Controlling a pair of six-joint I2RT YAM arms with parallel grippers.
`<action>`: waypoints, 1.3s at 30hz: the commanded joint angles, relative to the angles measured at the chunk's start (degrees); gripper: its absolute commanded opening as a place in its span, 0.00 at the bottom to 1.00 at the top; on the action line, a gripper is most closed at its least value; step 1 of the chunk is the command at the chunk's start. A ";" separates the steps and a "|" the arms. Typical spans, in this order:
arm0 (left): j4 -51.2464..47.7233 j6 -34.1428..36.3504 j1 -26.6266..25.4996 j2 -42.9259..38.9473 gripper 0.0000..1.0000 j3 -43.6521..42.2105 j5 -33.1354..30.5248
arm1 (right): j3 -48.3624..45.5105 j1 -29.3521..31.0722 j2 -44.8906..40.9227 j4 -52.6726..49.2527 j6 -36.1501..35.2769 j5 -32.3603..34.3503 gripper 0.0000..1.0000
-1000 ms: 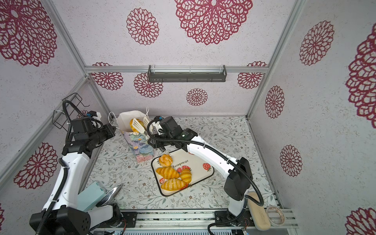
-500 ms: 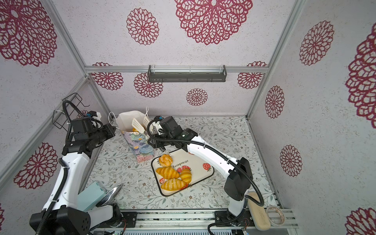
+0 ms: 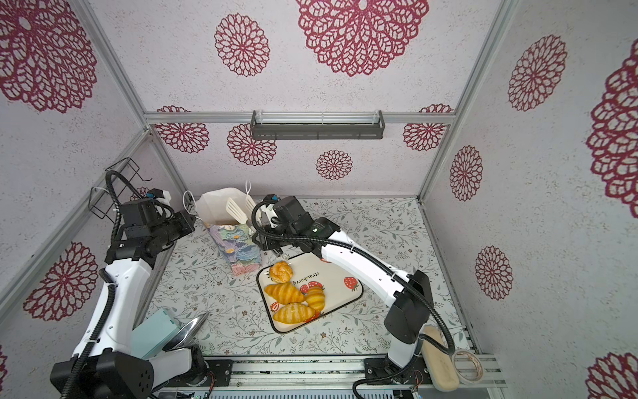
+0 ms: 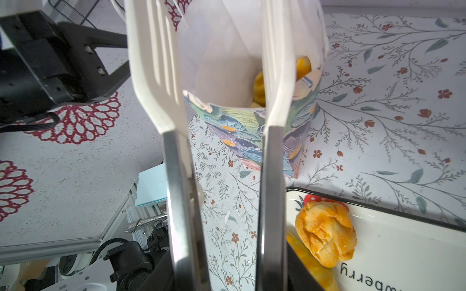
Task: Place the fake bread into the paper bag
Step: 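Open the tongs and raise them out of the bag back over the tray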
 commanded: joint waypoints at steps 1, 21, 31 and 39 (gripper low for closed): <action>-0.38 -0.10 0.84 -1.14 0.00 -0.67 -1.77 | 1.59 -0.23 -6.35 0.98 -1.74 1.62 0.47; 0.81 -1.63 3.22 -0.65 0.00 -1.02 1.49 | -21.28 -1.01 -20.37 -1.14 1.14 7.91 0.47; 0.74 -0.94 1.84 -0.47 0.00 -0.93 1.56 | -30.16 -1.46 -23.39 -2.93 3.13 8.42 0.48; 0.82 -0.81 0.96 -0.39 0.00 -0.91 1.78 | -35.75 -1.66 -24.69 -2.58 4.46 8.19 0.48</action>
